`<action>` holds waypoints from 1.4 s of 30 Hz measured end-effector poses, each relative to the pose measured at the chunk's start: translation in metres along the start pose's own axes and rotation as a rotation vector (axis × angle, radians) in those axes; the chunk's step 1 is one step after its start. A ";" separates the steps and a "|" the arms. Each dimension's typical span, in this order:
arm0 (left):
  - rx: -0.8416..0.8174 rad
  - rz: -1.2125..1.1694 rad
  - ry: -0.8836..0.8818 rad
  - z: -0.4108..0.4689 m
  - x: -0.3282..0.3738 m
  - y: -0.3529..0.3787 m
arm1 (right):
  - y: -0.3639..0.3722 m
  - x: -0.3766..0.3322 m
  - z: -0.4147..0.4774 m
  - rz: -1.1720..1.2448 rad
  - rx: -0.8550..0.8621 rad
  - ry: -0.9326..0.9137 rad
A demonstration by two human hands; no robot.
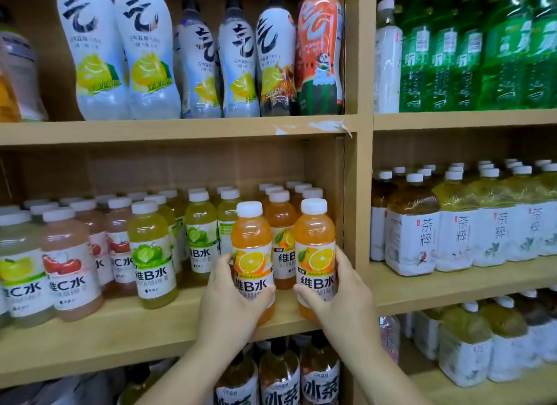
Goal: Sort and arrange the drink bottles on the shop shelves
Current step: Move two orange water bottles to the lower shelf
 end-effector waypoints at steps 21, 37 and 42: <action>-0.116 -0.087 0.076 0.005 0.014 0.042 | -0.009 0.034 0.015 0.228 0.062 0.102; -0.149 -0.238 0.078 -0.002 0.010 0.048 | 0.005 0.048 0.029 0.170 0.085 0.165; -0.126 -0.250 0.051 -0.007 0.012 0.042 | -0.010 0.035 0.020 0.196 0.119 0.145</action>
Point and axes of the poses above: each hand's wrist, its own z-axis towards the middle knuckle, its own y-axis out of the palm, x = y × z, the point moved 2 cm from there along z, towards the middle knuckle, and after that the axes turned 12 degrees about y, right-handed, at the moved point
